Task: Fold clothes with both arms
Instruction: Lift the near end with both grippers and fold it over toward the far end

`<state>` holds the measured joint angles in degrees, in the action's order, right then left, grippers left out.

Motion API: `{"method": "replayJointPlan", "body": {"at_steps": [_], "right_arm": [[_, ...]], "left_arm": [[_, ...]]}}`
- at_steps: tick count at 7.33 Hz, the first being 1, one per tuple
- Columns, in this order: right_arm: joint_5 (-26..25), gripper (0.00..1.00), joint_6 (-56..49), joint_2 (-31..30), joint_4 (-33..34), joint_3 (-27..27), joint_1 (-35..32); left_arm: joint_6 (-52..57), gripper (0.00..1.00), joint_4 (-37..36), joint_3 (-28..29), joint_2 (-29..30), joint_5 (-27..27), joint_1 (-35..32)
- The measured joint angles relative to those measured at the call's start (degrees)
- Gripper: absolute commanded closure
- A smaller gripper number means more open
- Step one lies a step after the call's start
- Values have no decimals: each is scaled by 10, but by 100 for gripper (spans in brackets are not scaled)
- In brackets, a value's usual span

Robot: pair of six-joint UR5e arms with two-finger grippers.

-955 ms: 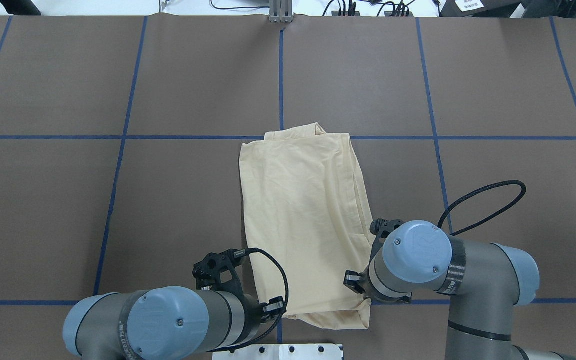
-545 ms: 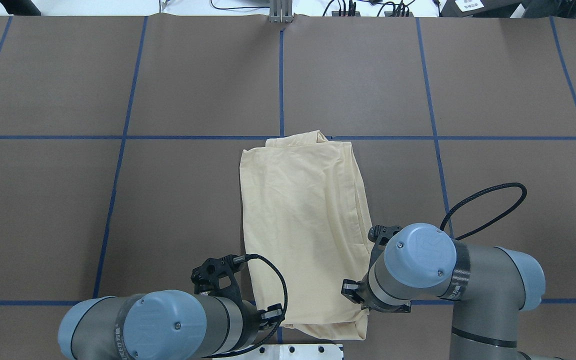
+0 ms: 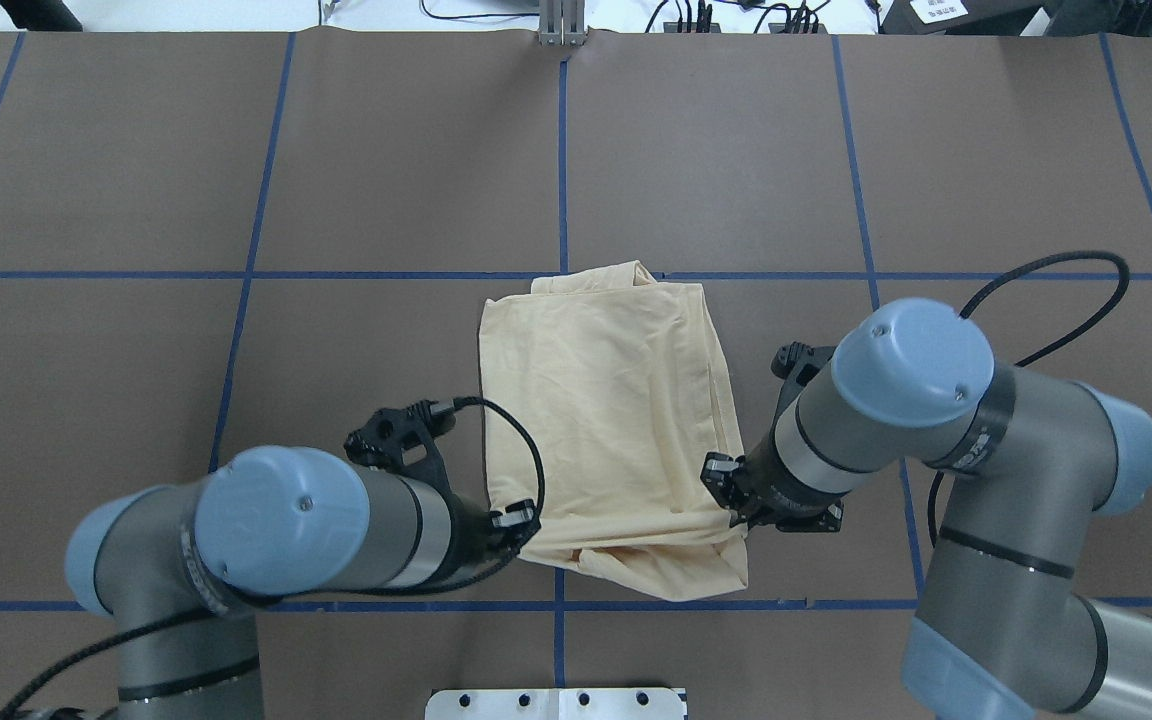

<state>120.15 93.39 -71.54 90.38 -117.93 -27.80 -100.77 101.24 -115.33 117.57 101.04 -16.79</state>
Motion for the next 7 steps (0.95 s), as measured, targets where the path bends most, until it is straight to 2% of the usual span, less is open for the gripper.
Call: {"method": "replayJointPlan", "body": {"at_steps": [2,3,7], "right_arm": [[20,100,-36,34,2,22,-56],[25,100,-58,60,2,53,-78],[28,100,-127,146,-2,172,-143]], "left_arm": [[40,100,-13,-5,9,30,-71],[57,100,-13,2,16,35,-95],[85,100,25,111,72,34,-148]]}}
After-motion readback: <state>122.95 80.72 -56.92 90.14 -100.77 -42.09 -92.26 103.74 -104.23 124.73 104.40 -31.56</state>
